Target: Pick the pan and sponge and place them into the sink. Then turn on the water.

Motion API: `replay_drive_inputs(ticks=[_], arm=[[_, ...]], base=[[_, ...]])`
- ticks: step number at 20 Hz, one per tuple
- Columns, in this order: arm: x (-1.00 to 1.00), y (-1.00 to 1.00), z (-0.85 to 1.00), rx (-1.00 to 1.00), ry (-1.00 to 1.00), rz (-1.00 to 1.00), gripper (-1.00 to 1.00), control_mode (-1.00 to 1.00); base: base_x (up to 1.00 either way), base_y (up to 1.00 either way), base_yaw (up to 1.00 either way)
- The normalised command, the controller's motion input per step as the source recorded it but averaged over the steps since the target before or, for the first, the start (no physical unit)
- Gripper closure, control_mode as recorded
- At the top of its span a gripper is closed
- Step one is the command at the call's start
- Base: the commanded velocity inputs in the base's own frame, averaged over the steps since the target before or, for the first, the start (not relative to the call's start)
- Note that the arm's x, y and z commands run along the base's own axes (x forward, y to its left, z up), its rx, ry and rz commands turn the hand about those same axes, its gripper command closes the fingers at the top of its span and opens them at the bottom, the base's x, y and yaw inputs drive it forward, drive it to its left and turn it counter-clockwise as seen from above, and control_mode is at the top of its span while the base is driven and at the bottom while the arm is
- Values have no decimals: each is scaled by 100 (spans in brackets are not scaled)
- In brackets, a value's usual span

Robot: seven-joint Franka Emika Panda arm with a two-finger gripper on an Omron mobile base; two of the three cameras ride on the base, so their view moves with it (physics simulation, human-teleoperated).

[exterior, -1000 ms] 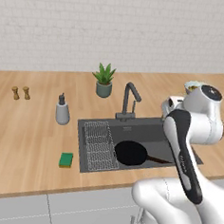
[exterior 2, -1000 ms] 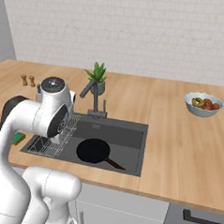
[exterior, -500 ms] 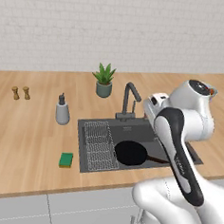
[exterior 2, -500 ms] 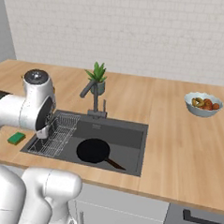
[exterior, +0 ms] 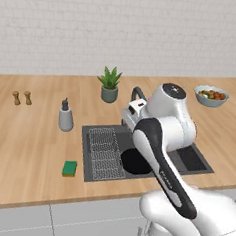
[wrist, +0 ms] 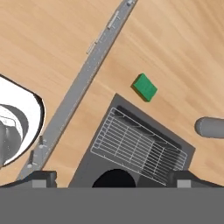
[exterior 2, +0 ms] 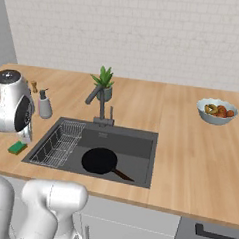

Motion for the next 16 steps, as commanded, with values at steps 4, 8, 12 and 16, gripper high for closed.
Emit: replay_drive_inputs(ticks=[4,8,12,16], arm=[[2,62,-15,-18,0,17,-100,-100],[12,58,-23,-17,0,20,-100,-100],[33,45,-29,-15,6,23,-100,-100],[40,40,-38,-15,17,29,-100,-100]], base=[[0,0,0],[0,0,0],[0,0,0],[0,0,0]])
